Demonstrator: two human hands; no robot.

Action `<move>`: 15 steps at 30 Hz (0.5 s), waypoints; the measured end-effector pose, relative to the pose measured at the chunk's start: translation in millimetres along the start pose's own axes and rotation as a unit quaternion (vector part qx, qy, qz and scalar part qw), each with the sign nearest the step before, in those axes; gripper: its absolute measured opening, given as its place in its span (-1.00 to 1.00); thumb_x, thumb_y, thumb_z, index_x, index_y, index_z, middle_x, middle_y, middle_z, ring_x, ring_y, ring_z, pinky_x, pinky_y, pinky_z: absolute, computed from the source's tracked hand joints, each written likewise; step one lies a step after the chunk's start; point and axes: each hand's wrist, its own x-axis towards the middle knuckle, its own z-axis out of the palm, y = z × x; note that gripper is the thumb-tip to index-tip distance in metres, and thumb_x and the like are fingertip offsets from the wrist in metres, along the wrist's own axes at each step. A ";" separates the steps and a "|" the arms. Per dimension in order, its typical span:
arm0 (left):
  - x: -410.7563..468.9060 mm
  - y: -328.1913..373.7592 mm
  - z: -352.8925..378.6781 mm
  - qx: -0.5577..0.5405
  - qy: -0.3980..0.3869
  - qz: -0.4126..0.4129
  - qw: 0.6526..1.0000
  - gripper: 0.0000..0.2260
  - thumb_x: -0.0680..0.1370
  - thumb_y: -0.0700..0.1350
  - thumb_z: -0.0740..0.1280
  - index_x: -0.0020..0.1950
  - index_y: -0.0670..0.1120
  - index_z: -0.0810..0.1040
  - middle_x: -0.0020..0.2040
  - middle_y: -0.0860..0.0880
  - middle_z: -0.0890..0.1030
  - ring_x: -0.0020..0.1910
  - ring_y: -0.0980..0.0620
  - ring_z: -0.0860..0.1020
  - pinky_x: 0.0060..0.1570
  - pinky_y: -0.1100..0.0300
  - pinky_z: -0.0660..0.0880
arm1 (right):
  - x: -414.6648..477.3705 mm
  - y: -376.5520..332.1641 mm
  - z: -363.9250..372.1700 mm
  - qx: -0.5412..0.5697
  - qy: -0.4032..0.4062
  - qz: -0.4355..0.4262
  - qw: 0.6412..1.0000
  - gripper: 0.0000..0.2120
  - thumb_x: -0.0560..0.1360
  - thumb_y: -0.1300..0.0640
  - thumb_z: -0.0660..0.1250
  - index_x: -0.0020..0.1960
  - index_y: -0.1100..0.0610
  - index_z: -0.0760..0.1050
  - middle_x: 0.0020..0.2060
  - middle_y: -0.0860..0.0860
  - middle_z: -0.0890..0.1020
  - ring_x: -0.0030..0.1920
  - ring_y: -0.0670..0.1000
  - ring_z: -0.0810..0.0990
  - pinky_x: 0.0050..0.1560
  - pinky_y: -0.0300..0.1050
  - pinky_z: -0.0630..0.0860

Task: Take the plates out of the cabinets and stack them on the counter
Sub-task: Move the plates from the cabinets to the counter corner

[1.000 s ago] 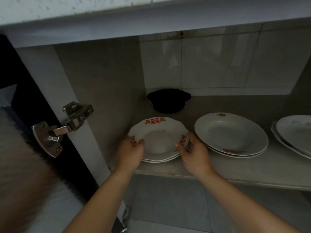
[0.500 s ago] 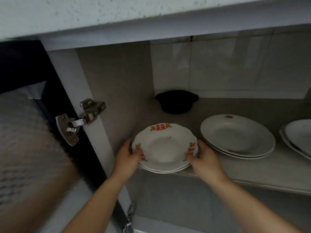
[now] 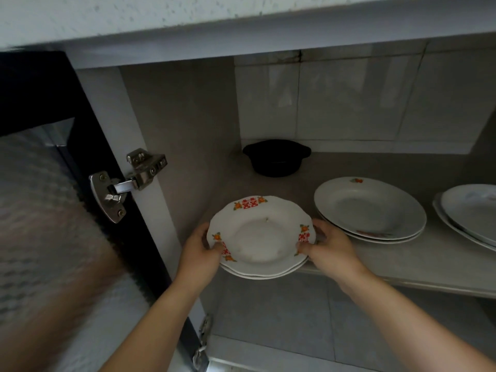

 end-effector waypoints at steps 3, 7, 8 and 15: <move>4.2 -0.6 -2.8 0.009 -0.005 0.007 1.000 -0.63 0.48 -0.37 0.26 0.21 -0.04 0.50 -0.09 0.17 0.58 -0.10 0.27 0.53 -0.20 0.37 0.45 | 2.1 -1.2 2.1 -0.009 0.010 0.000 1.000 -0.55 0.38 0.36 0.39 0.21 0.07 0.48 0.03 0.00 0.63 0.04 0.06 0.62 0.15 0.13 0.54; 2.8 0.4 -5.3 -0.007 -0.020 -0.009 1.000 -0.62 0.48 -0.36 0.29 0.23 -0.02 0.50 -0.02 0.12 0.60 0.03 0.08 0.57 0.02 0.15 0.53 | 2.6 -0.1 4.7 0.012 0.002 0.000 1.000 -0.51 0.38 0.37 0.36 0.26 0.08 0.46 0.06 0.00 0.64 0.06 0.03 0.62 0.16 0.13 0.54; 2.8 1.4 -5.6 -0.011 -0.021 -0.014 1.000 -0.62 0.48 -0.36 0.30 0.22 -0.01 0.50 0.00 0.10 0.61 0.06 0.03 0.57 0.08 0.07 0.53 | 2.4 -0.7 4.7 0.019 0.001 0.001 1.000 -0.51 0.37 0.38 0.36 0.25 0.07 0.47 0.06 0.00 0.64 0.06 0.03 0.62 0.15 0.13 0.54; -6.7 14.9 -1.1 -0.028 -0.013 -0.042 0.999 -0.59 0.42 -0.44 0.31 -0.09 0.11 0.53 -0.12 0.09 0.61 -0.03 -0.02 0.58 0.05 -0.02 0.54 | -10.6 -8.7 -2.0 0.052 0.022 0.010 0.998 -0.56 0.34 0.47 0.36 -0.05 -0.06 0.46 -0.12 -0.11 0.59 -0.02 0.00 0.59 0.10 0.05 0.56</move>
